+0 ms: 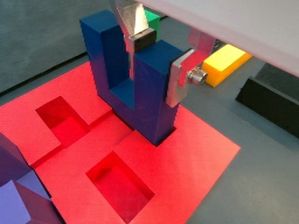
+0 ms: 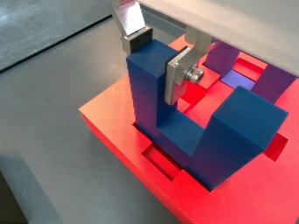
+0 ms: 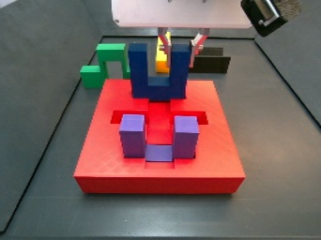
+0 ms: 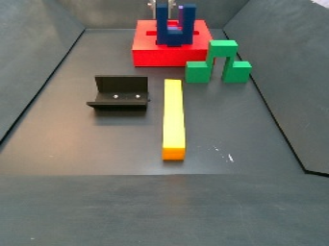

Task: Pick up the blue object. Move up. Place the blue object on the fixture. Regrasp the blue object. Move to above the board. Insert the blue object.
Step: Insert the blue object.

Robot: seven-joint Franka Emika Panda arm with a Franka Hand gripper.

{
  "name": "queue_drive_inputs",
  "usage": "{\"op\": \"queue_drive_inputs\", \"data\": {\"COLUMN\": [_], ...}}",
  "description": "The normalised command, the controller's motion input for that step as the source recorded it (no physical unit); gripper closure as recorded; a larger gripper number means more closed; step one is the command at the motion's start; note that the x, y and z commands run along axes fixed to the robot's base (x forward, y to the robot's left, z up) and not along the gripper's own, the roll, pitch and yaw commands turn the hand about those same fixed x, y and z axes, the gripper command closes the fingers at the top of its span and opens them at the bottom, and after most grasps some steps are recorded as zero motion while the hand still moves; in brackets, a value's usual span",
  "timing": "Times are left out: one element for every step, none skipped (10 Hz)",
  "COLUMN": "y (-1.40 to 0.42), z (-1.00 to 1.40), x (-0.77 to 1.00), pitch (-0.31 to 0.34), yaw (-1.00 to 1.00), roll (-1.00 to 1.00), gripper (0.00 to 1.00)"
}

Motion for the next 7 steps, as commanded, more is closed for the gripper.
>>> {"op": "queue_drive_inputs", "data": {"y": [0.00,0.00,0.00,0.00,0.00,0.00,0.00], "z": [-0.21,-0.39,-0.60,-0.59,-0.58,-0.37,0.00], "x": [0.00,0.03,0.16,0.10,0.13,0.10,0.00], "pitch": [-0.067,-0.076,-0.014,-0.004,-0.009,0.000,0.000], "yaw": [-0.05,-0.02,0.00,0.00,0.00,0.00,0.00], "roll": [-0.04,-0.03,-0.02,0.00,0.00,0.01,0.02], "gripper": [1.00,1.00,1.00,1.00,1.00,1.00,1.00]}}
